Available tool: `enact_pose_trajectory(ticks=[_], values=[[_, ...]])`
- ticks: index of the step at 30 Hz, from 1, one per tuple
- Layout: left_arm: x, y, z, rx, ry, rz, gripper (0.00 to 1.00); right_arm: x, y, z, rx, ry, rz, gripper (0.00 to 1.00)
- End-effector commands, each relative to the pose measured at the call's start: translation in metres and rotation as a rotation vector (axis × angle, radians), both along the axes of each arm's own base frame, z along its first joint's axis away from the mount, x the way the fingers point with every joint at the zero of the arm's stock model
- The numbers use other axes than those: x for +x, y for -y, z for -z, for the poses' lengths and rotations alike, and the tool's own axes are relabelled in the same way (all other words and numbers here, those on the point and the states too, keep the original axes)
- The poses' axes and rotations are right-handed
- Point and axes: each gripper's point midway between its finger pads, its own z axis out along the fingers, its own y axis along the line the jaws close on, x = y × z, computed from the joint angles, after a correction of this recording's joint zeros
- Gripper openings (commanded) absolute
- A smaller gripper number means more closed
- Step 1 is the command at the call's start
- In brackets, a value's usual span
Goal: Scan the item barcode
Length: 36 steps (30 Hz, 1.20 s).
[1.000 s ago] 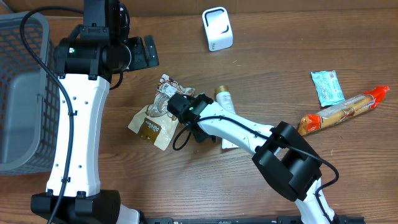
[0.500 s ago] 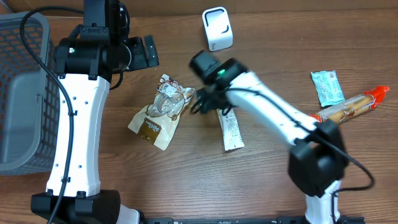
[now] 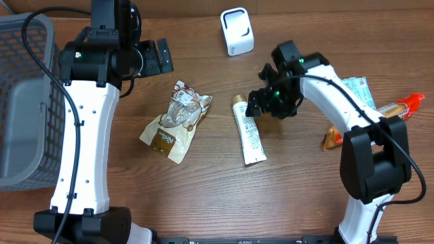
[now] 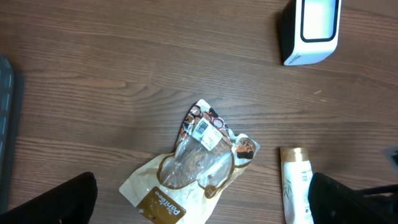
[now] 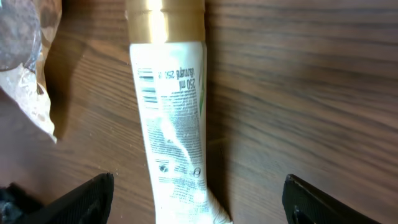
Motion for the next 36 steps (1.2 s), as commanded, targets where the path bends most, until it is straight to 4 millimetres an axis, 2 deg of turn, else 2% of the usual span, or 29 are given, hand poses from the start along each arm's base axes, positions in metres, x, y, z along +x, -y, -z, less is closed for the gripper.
enact_pose_trajectory(ticks=[1, 5, 9, 15, 25, 31, 34, 36], values=[[-0.001, -0.003, 0.000, 0.021, 0.002, 0.007, 1.00, -0.016, -0.011, 0.008, 0.146, -0.039, -0.041, 0.87], [-0.001, -0.003, 0.000, 0.021, 0.002, 0.007, 1.00, -0.027, -0.015, 0.029, 0.207, -0.050, -0.044, 0.86], [-0.001, -0.003, 0.000, 0.021, 0.002, 0.007, 1.00, -0.034, -0.022, 0.038, 0.277, -0.049, -0.051, 0.77], [-0.001, -0.003, 0.000, 0.021, 0.002, 0.007, 1.00, -0.034, -0.024, 0.046, 0.293, -0.049, -0.014, 0.49], [-0.001, -0.003, 0.000, 0.021, 0.002, 0.007, 1.00, -0.031, -0.026, 0.041, 0.304, -0.042, -0.013, 0.08], [-0.001, -0.003, 0.000, 0.021, 0.002, 0.007, 1.00, -0.014, -0.018, 0.025, 0.190, 0.025, -0.008, 0.04], [-0.001, -0.003, 0.000, 0.021, 0.002, 0.007, 1.00, -0.011, -0.015, 0.014, 0.074, 0.076, -0.024, 0.04], [-0.001, -0.003, 0.000, 0.021, 0.002, 0.007, 1.00, -0.011, -0.014, 0.014, -0.035, 0.102, -0.017, 0.04]])
